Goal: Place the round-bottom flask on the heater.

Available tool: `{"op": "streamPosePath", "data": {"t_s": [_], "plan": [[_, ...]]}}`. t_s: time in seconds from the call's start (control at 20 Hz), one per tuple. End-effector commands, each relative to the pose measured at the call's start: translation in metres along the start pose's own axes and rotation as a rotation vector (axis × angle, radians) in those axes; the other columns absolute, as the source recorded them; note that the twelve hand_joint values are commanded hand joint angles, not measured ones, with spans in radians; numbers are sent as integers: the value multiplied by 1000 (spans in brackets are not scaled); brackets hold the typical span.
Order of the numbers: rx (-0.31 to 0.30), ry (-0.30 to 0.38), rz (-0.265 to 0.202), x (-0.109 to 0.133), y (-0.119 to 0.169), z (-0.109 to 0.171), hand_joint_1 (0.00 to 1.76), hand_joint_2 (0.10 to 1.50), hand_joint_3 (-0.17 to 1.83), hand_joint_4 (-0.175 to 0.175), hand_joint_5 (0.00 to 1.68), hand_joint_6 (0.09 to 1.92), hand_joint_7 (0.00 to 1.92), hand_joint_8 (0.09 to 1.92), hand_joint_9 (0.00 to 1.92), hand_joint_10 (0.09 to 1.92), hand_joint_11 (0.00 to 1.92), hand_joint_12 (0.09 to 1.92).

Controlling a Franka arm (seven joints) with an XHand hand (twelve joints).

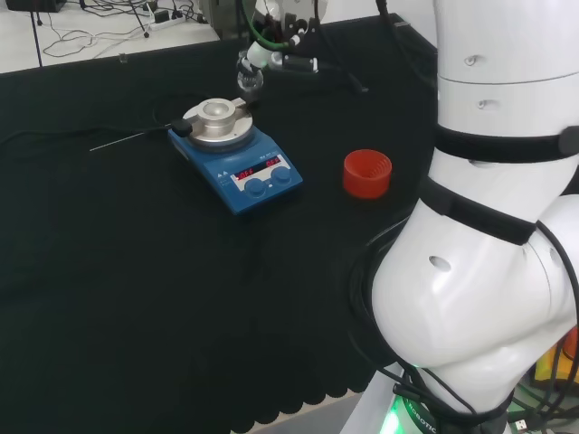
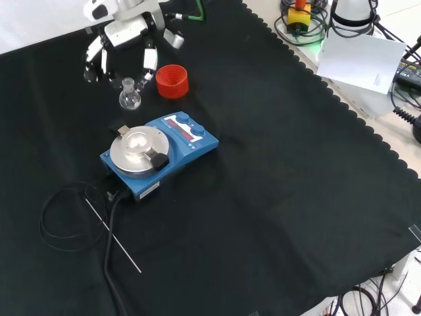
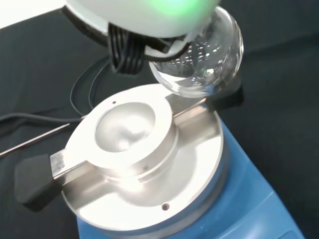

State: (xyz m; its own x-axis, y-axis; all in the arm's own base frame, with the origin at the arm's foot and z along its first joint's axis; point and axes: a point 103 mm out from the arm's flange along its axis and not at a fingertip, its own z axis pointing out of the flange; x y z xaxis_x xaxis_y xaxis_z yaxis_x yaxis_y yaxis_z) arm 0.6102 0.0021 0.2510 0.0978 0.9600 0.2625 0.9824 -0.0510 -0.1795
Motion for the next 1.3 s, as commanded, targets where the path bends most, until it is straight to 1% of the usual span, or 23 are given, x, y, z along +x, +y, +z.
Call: {"op": "streamPosePath", "data": {"t_s": [0.05, 0.65, 1.05, 1.3], "plan": [[35, 7, -8, 11, 12, 12, 1167, 611, 843, -116, 1178, 926, 326, 647, 569, 603, 359, 1325], [75, 3, -46, 36, 31, 25, 1168, 608, 849, -119, 1177, 930, 323, 647, 566, 603, 357, 1326], [108, -1, -49, 44, 35, 34, 1168, 607, 853, -120, 1176, 933, 314, 646, 559, 602, 355, 1327], [118, 5, -48, 44, 33, 38, 1168, 606, 856, -121, 1176, 936, 309, 645, 552, 602, 354, 1327]]}}
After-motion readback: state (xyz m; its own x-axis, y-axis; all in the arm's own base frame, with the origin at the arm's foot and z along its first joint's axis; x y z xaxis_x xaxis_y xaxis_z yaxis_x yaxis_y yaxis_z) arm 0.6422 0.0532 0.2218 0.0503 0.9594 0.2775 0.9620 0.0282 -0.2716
